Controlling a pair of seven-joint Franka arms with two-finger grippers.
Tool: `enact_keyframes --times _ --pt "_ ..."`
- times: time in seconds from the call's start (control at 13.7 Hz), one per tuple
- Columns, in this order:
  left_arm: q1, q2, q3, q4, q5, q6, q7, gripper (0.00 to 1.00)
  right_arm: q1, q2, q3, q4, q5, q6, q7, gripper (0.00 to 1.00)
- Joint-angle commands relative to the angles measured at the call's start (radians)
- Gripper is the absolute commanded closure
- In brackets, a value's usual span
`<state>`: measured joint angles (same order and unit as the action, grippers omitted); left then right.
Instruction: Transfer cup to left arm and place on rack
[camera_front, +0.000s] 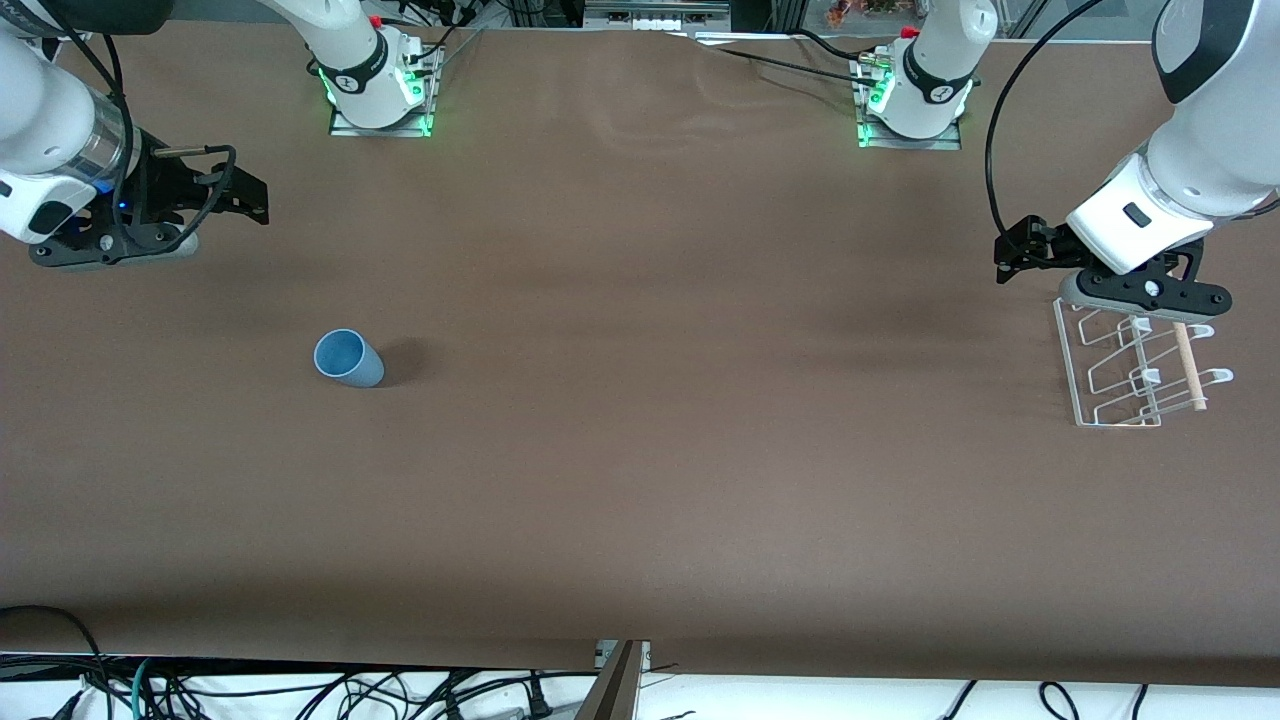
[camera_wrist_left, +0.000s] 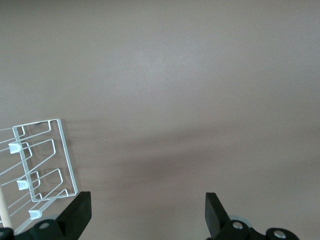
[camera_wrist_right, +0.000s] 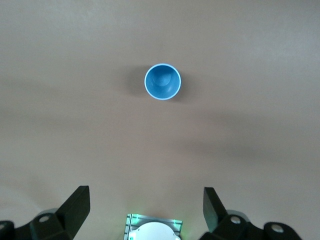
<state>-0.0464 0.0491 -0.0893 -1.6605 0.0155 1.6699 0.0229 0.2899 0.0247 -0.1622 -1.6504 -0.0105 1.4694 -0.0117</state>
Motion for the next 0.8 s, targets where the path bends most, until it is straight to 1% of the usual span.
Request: enact_keyframes --times 0.0,0.22,0.37,0.44,0.73 --pt "-0.007 0.014 0.005 0.030 -0.019 -0.021 -0.003 0.00 -0.035 0.109 -0.040 0.064 -0.002 -0.071 -0.002 0.00" --pt "-0.007 0.014 0.005 0.030 -0.019 -0.021 -0.003 0.00 -0.026 0.092 -0.034 0.130 0.004 -0.099 -0.002 0.00" --pt "-0.007 0.014 0.005 0.030 -0.019 -0.021 -0.003 0.00 -0.026 0.075 0.004 0.139 0.011 -0.090 -0.002 0.00" --pt "-0.007 0.014 0.005 0.030 -0.019 -0.021 -0.003 0.00 -0.026 0.072 0.013 0.141 0.012 -0.089 -0.002 0.00" --pt "-0.007 0.014 0.005 0.030 -0.019 -0.021 -0.003 0.00 -0.026 0.067 0.013 0.132 0.017 -0.083 -0.019 0.01"
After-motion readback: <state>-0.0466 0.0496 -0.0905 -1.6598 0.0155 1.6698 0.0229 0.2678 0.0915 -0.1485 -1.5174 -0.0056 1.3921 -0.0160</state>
